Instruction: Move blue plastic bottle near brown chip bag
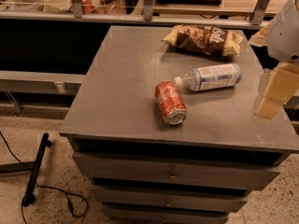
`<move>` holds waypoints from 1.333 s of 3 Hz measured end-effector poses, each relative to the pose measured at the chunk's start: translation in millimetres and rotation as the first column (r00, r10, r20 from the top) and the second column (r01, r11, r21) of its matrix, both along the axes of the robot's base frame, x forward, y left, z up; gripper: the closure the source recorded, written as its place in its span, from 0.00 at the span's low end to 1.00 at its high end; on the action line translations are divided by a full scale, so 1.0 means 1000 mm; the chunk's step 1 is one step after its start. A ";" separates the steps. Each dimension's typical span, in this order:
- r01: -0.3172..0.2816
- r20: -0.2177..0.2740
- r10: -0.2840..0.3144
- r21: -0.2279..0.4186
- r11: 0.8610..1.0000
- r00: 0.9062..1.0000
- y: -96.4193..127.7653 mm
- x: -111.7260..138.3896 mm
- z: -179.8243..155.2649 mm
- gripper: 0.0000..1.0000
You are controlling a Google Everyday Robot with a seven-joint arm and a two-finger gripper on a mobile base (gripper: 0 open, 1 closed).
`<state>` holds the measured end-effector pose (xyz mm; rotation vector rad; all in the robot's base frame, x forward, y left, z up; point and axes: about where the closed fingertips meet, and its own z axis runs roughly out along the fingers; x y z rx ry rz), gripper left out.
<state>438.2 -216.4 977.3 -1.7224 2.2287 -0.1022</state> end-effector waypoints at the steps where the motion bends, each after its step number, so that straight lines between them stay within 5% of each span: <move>1: 0.000 0.000 0.000 0.000 1.000 1.000 0.000 0.000 0.000 0.00; 2: -0.020 0.013 0.019 0.038 0.999 1.000 0.000 0.014 0.003 0.00; 3: -0.048 0.022 0.046 0.141 0.989 0.999 -0.009 0.044 0.007 0.00; 4: -0.056 0.026 0.052 0.239 0.969 0.998 -0.026 0.094 -0.001 0.00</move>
Offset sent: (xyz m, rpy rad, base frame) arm 0.0349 -0.0018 0.0026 0.0957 -0.0113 0.0496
